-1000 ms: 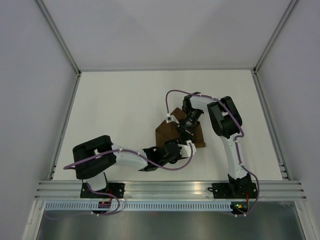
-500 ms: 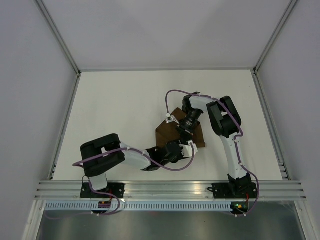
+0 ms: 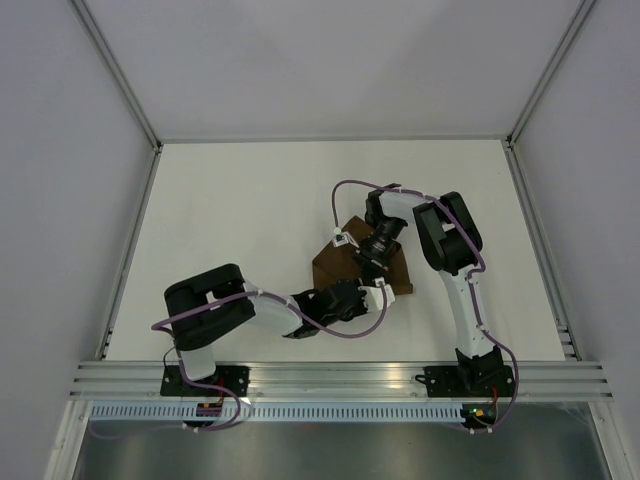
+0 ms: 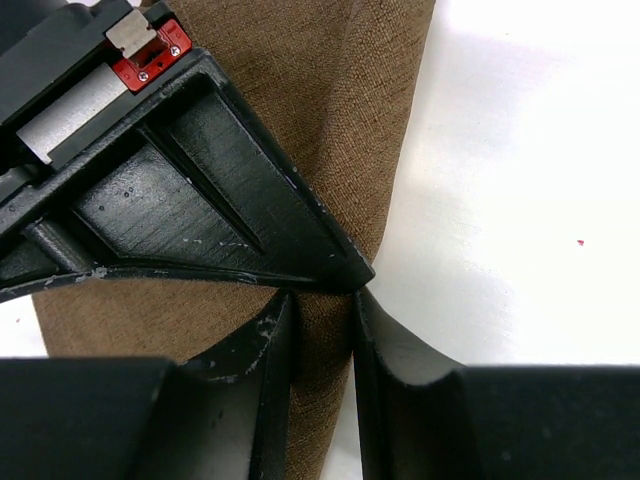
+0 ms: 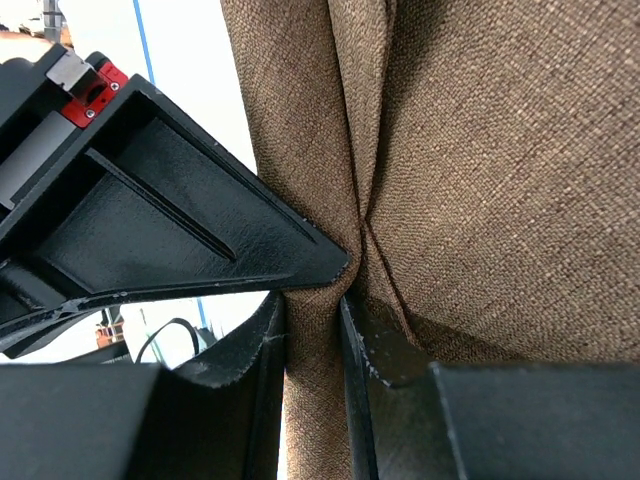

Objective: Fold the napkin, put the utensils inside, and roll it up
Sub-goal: Roll the napkin with the utensil

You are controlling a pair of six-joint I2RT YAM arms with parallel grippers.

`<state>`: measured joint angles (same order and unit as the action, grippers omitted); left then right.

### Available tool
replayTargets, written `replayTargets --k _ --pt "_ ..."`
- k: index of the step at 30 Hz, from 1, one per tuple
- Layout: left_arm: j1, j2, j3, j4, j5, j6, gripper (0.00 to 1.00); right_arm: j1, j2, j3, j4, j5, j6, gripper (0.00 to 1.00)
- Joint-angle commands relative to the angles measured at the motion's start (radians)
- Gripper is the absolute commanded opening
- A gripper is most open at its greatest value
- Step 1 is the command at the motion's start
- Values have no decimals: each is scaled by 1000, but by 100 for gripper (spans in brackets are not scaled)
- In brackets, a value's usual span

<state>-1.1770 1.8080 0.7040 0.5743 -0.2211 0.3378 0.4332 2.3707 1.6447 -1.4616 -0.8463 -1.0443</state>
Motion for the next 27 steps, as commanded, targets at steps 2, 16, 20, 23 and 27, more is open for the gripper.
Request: replayTargets --k 2,16,20,23,27 --pt "40 42 11 -70 172 -94 10 2 41 12 129 105 -46 15" --pt "129 34 23 -175 391 -157 2 -22 -180 -10 210 81 72 58" --pt "164 28 23 -179 449 -178 2 -42 -241 -6 231 70 115 60" --pt "189 25 25 -194 486 -197 2 -66 -292 -17 267 61 138 60" --pt "227 31 40 -226 542 -224 2 -119 -361 -49 349 35 174 60"
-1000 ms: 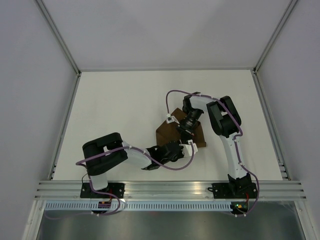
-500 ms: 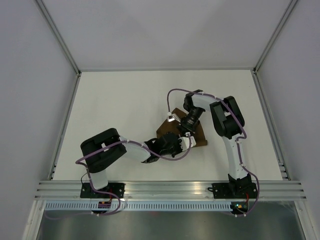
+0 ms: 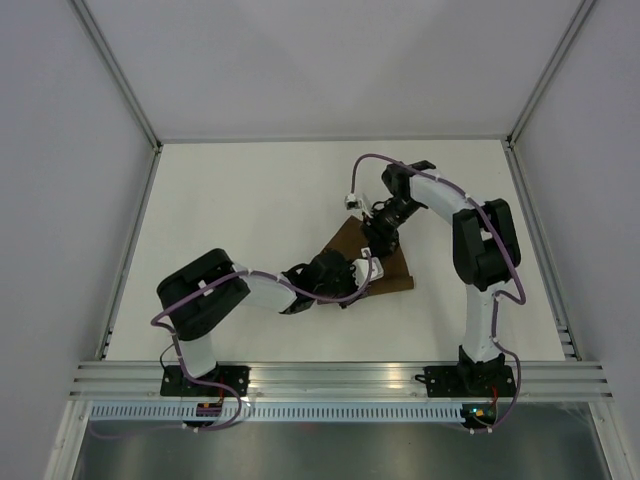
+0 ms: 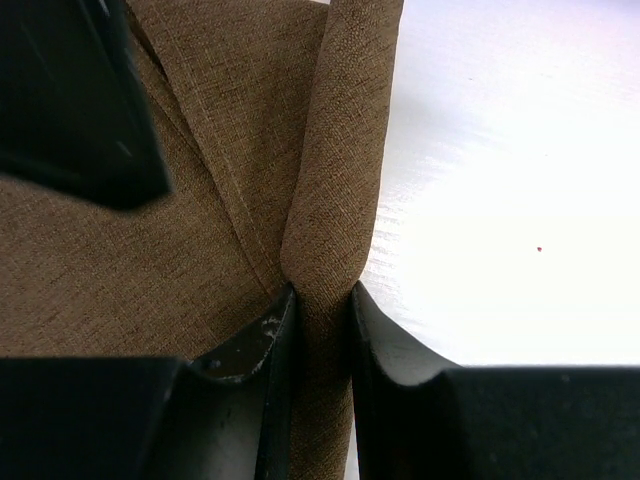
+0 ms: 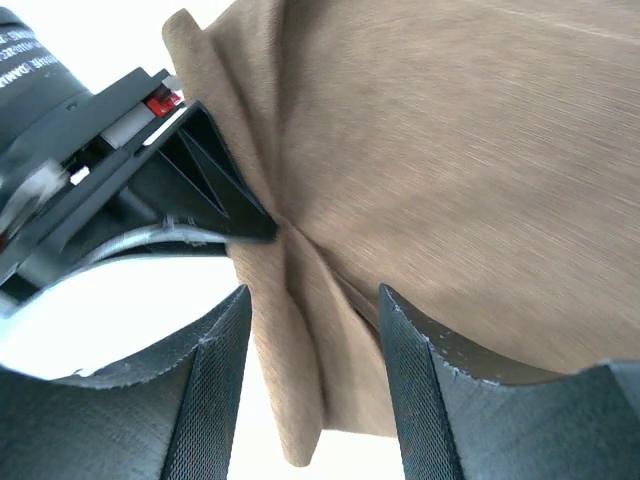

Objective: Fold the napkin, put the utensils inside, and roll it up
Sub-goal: Roll the napkin with the utensil

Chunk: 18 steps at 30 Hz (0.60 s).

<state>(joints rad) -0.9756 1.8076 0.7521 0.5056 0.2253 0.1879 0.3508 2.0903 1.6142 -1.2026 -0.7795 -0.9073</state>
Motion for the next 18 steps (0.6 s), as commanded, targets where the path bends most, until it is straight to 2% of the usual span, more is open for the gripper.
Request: replayTargets --k 1,5,6,10,12,18 --pt "40 36 -1 -164 117 -83 2 -61 -123 -51 116 -35 50 60" --pt "86 61 44 -231 201 -103 2 -110 -275 -201 294 -32 110 60" --pt "95 70 53 -255 215 -108 2 -116 -314 -242 392 -21 128 60" --pt "129 114 128 -346 301 -122 2 -124 -593 -562 677 54 185 62" --pt "138 140 153 -378 321 -125 2 -119 -718 -661 802 83 176 65" --pt "189 196 228 -450 445 -152 2 -24 -906 -943 964 230 114 65"
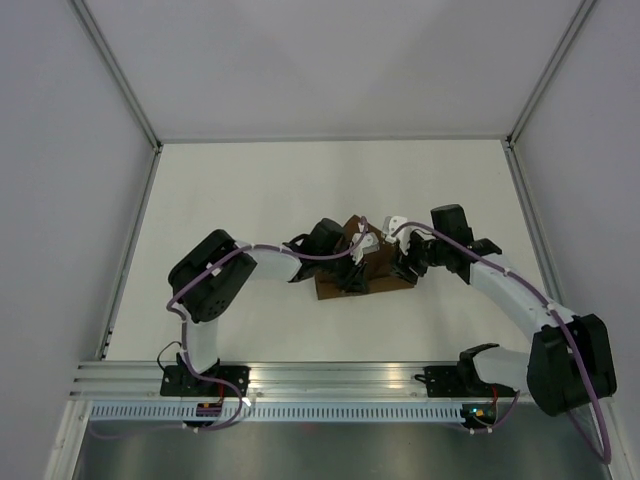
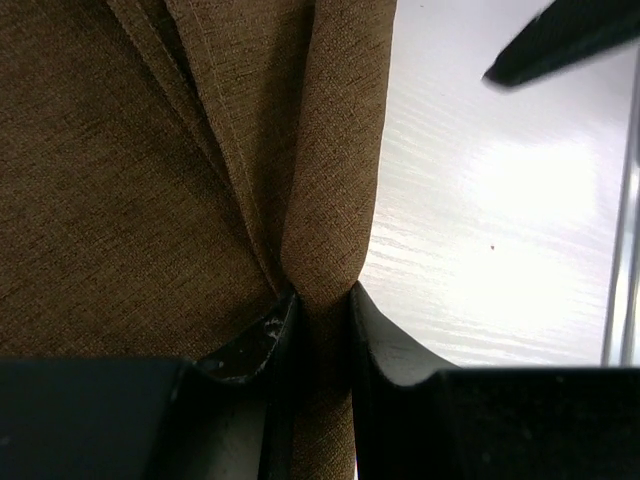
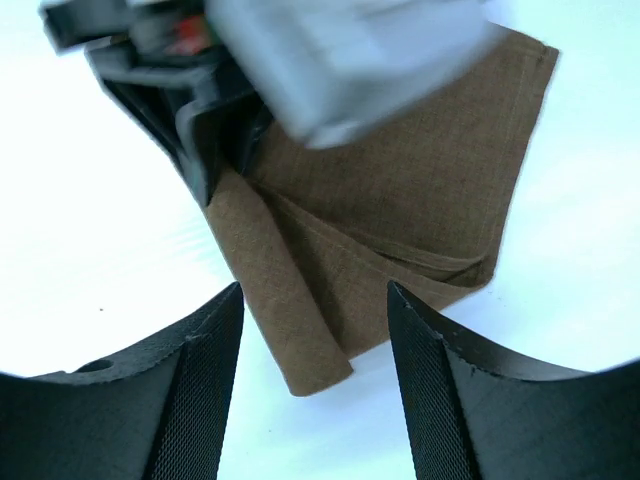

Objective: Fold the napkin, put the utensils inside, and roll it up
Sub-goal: Roll the napkin with the utensil

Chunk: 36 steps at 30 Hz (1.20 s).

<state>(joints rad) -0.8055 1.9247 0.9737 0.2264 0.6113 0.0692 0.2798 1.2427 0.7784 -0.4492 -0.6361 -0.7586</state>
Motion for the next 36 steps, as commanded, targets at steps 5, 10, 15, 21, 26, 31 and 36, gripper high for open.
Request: replayTargets --k 5,10,15,21,26,31,36 --pt "61 140 82 -257 180 -46 2 235 -137 -277 365 272 -50 66" --pt "80 209 166 -349 257 -46 2 384 -117 -370 520 421 -65 66" --pt "84 235 206 -387 284 -49 2 479 -54 -384 572 506 -79 65" --pt "92 240 211 -392 317 -54 2 522 53 -372 606 555 -85 54" --pt "95 231 207 -398 326 -48 5 524 66 -370 587 550 -79 39" --pt "103 178 203 -386 309 -55 30 522 80 -331 498 520 -76 23" --pt "124 100 195 -332 306 -103 39 522 96 -280 383 434 -62 17"
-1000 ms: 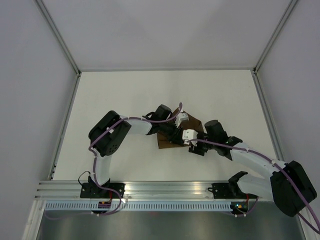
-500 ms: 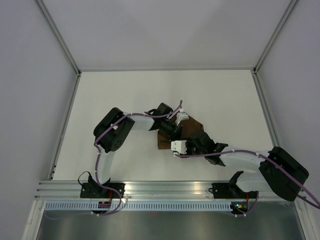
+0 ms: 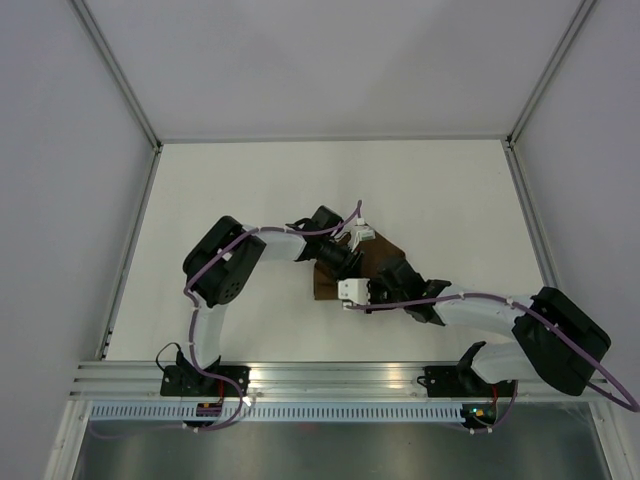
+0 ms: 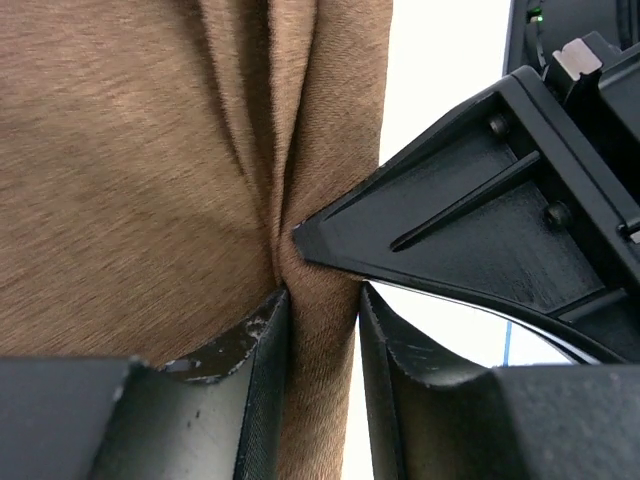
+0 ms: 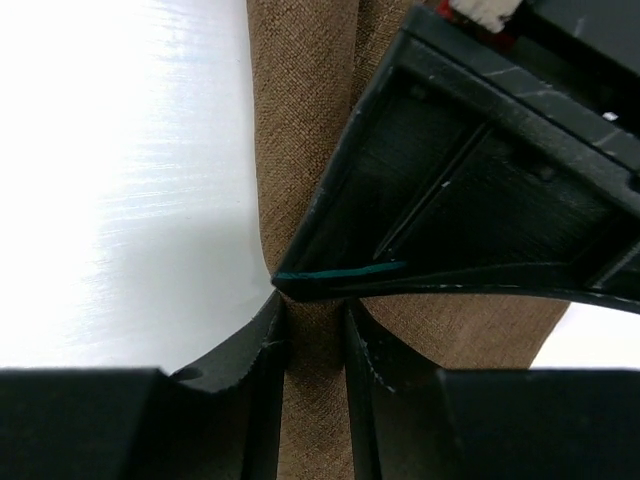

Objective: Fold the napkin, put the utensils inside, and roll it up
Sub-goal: Roll the napkin with the utensil

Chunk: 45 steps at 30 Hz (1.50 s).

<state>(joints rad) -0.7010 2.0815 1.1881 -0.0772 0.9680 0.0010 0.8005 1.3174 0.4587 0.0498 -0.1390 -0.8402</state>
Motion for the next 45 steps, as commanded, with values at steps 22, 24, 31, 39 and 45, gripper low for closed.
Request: replayTargets --k 22,24,31,39,45 --pt "155 -566 -237 204 -653 -197 47 -214 480 585 -854 -491 -132 16" --pt "156 -629 -280 238 -736 -199 47 -234 529 633 -912 -520 -166 15" --pt "130 -860 -505 358 -837 -193 49 -285 727 799 -1094 -582 -238 15" --pt "-103 -1017 -670 496 -1067 -4 53 -325 884 952 -1209 -600 -264 16" --pt "-296 -894 -631 467 -1172 145 54 -331 937 1009 -1239 -590 -266 16"
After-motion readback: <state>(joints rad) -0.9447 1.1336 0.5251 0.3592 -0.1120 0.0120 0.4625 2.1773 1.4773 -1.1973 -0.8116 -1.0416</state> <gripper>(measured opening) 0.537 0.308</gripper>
